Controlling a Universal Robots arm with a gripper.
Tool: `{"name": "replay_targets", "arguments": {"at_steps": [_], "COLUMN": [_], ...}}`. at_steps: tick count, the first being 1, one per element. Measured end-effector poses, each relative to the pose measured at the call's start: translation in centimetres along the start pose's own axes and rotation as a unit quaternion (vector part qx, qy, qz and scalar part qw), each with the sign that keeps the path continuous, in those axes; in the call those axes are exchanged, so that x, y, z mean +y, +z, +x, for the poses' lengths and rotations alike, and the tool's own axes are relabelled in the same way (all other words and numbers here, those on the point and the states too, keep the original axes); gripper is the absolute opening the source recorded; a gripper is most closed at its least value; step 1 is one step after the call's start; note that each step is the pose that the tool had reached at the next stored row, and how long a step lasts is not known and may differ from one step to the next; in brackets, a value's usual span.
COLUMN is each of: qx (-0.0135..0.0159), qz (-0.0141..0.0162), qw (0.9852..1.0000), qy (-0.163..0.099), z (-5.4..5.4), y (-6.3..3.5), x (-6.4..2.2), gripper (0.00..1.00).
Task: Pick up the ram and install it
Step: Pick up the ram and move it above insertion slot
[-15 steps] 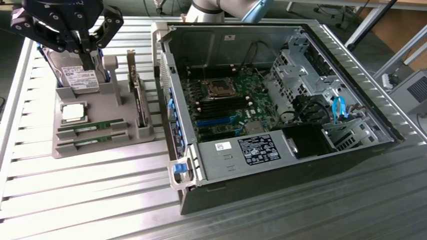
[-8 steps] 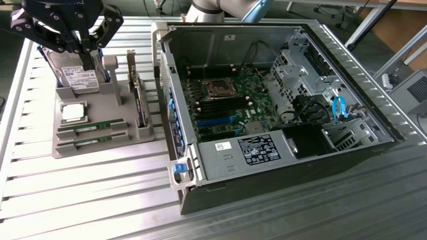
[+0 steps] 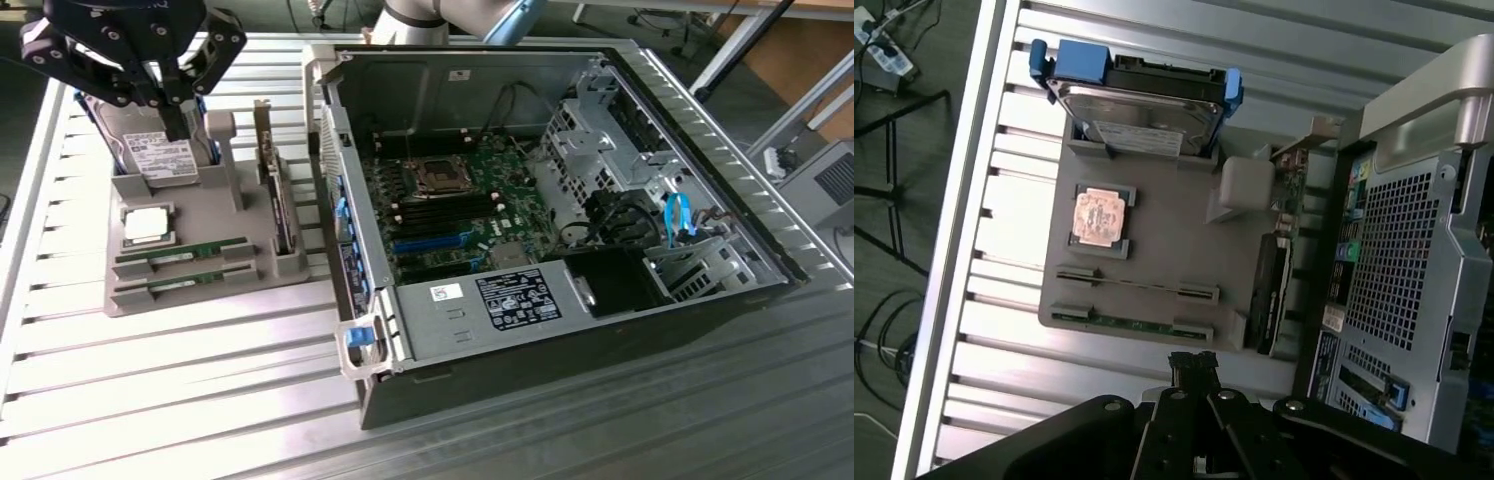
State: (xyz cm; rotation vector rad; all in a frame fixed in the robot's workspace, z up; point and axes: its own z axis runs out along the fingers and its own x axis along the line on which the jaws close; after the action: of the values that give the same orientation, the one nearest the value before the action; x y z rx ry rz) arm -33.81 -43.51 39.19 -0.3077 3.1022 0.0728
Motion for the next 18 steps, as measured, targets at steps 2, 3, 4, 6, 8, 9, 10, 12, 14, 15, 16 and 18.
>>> {"name": "replay_targets", "arguments": {"at_steps": [2,3,4,6,8,9,10,12,14,15,16,18], "qx": [0.0003,0.0005,0.0006,0.0011,0.0017,0.0018,0.0022,0.0025,0.003,0.0032,0.0034,0.0039], "qz": [-0.0002,-0.0003,-0.0004,-0.0007,-0.001,-0.001,-0.0013,-0.0015,-0.0017,-0.0019,-0.002,-0.0023], "qw": [1.0,0.9999,0.9999,0.9997,0.9993,0.9991,0.9988,0.9984,0.9978,0.9973,0.997,0.9962], "qy": [-0.007,-0.011,-0.014,-0.025,-0.037,-0.041,-0.049,-0.057,-0.066,-0.073,-0.077,-0.087], "z": [0.0,0.0,0.0,0.0,0.0,0.0,0.0,0.0,0.0,0.0,0.0,0.0], "y": [0.0,0.0,0.0,0.0,0.0,0.0,0.0,0.0,0.0,0.0,0.0,0.0], "x": [0.0,0.0,0.0,0.0,0.0,0.0,0.0,0.0,0.0,-0.01,-0.01,0.0], "gripper": [0.09,0.09,0.09,0.09,0.09,0.09,0.09,0.09,0.09,0.09,0.09,0.09]}}
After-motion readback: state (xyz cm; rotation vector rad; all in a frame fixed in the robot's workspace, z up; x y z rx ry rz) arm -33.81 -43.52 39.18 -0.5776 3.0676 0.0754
